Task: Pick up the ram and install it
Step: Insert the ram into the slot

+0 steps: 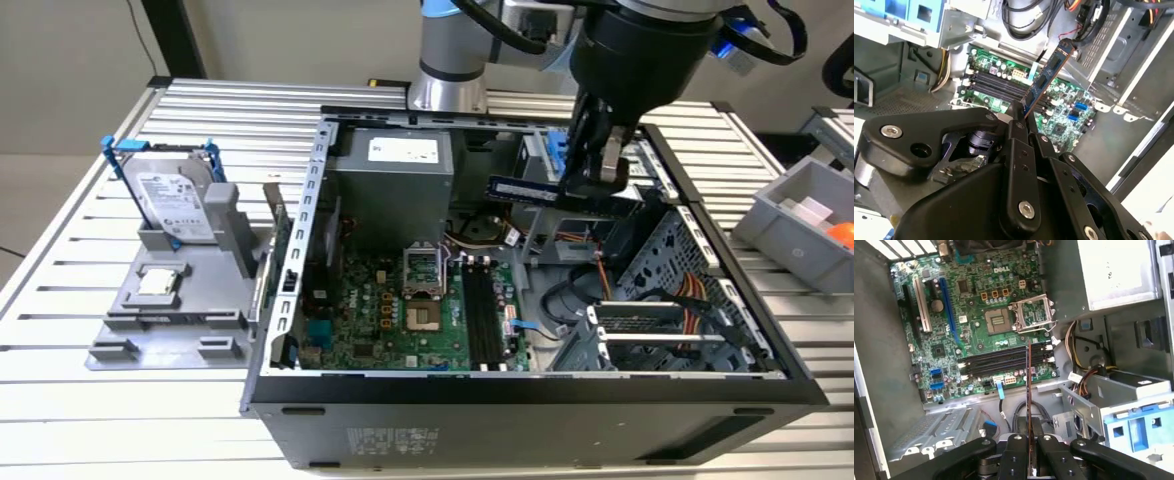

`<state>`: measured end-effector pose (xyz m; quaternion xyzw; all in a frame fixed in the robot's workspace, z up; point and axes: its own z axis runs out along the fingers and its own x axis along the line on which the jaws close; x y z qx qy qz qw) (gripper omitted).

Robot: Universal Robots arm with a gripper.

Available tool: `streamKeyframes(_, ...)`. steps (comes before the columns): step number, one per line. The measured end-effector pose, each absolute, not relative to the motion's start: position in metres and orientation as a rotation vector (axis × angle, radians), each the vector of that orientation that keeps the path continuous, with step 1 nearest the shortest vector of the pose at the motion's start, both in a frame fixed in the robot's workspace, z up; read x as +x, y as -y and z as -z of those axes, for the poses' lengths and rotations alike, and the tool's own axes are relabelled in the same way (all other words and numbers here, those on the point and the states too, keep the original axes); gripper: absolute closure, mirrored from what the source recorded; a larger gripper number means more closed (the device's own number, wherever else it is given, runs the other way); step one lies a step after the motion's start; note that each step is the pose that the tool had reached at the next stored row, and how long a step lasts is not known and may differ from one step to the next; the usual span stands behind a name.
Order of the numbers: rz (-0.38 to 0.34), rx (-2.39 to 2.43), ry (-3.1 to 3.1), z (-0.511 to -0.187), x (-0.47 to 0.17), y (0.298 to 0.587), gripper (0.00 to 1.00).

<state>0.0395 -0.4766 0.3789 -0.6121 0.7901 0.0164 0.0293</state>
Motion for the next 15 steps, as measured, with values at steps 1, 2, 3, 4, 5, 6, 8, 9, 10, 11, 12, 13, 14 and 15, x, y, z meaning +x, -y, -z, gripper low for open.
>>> streamKeyframes(1,-0.050,-1.868,-2.452,-0.3788,0.0395,0.4766,1.00)
streamKeyframes(2,-0.049,-1.847,-2.468,-0.3786,0.0395,0.4766,1.00)
streamKeyframes(3,-0.048,-1.828,-2.481,-0.3784,0.0395,0.4766,1.00)
streamKeyframes(4,-0.048,-1.810,-2.494,-0.3783,0.0395,0.4766,1.00)
streamKeyframes(5,-0.047,-1.797,-2.504,-0.3782,0.0395,0.4766,1.00)
streamKeyframes(6,-0.047,-1.784,-2.513,-0.3780,0.0395,0.4766,1.00)
streamKeyframes(8,-0.046,-1.763,-2.527,-0.3778,0.0394,0.4765,1.00)
streamKeyframes(9,-0.045,-1.753,-2.534,-0.3777,0.0394,0.4765,1.00)
streamKeyframes(10,-0.045,-1.742,-2.541,-0.3776,0.0394,0.4765,1.00)
streamKeyframes(11,-0.045,-1.729,-2.550,-0.3776,0.0393,0.4765,1.00)
streamKeyframes(12,-0.044,-1.715,-2.559,-0.3775,0.0391,0.4765,1.00)
streamKeyframes(13,-0.044,-1.700,-2.569,-0.3775,0.0389,0.4765,1.00)
streamKeyframes(14,-0.043,-1.685,-2.579,-0.3775,0.0388,0.4765,1.00)
streamKeyframes(15,-0.042,-1.669,-2.589,-0.3775,0.0387,0.4765,1.00)
